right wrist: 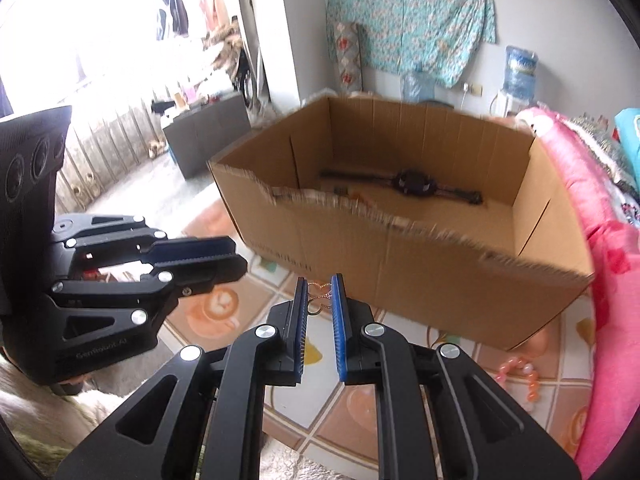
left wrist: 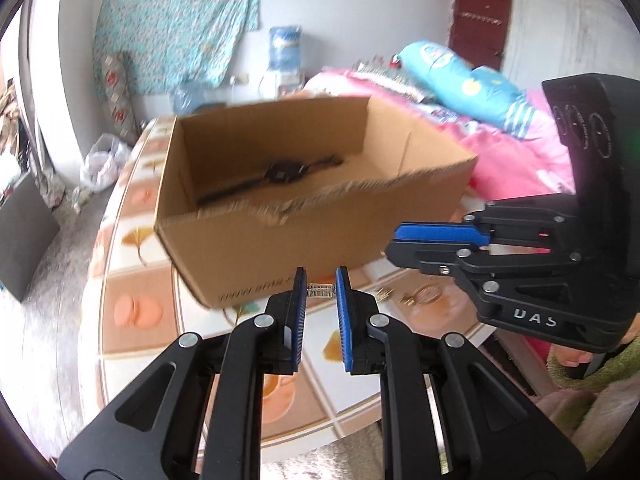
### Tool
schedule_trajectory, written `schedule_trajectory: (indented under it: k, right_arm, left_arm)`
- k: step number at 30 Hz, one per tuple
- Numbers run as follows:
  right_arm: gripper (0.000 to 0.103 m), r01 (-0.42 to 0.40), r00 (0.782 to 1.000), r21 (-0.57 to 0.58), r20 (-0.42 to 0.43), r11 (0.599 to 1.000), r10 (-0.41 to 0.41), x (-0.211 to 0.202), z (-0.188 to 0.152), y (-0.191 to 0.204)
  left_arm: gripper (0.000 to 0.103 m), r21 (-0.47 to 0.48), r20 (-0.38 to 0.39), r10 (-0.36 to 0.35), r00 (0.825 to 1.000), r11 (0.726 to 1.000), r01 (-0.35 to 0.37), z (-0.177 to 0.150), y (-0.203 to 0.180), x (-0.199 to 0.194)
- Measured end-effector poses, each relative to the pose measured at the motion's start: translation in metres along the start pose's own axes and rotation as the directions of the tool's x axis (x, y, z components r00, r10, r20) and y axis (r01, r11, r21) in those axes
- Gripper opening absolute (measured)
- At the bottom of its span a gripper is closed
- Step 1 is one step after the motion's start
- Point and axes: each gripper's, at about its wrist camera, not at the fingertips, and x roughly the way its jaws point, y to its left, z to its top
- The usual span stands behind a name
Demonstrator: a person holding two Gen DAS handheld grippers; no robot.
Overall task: Organize jewelry
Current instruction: 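Carry both charms over the box and open both grippers inside it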
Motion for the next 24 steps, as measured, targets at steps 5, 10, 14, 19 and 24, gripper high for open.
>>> schedule_trajectory:
  k: [5,10,14,19,24]
  right_arm:
    - [0.012,0.008,0.995,0.009,0.097,1.000,-0.009,-0.028,0.020,-0.002]
    - [0.012,0.027,0.984,0.032,0.174,0.999,-0.033,-0.040,0.045,-0.019]
    - [0.012,0.029,0.988,0.048,0.148,0.998,-0.035,-0.027,0.070,-0.045]
    - [0.012,0.032,0.999,0.116,-0.022,0.993,-0.029,0.020,0.098,-0.086]
    - [0.012,-0.009,0.973,0.190,-0.224,0.982,0.052,0.084,0.109,-0.122]
  left_arm:
    - [0.014,0.054,0.070,-0.033,0.997,0.998,0.029,0.018,-0.012,-0.019]
    - [0.014,0.107,0.123,-0.051,0.991,0.994,0.038,0.049,-0.022,-0.021]
    - [0.014,0.104,0.085,-0.074,0.994,0.992,0.065,0.079,-0.015,0.003]
    - [0.014,-0.028,-0.060,-0.136,0.989,0.991,0.135,0.117,0.015,0.063]
    - [0.014,-0.103,-0.187,-0.151,0.971,0.986,0.133,0.134,0.031,0.121]
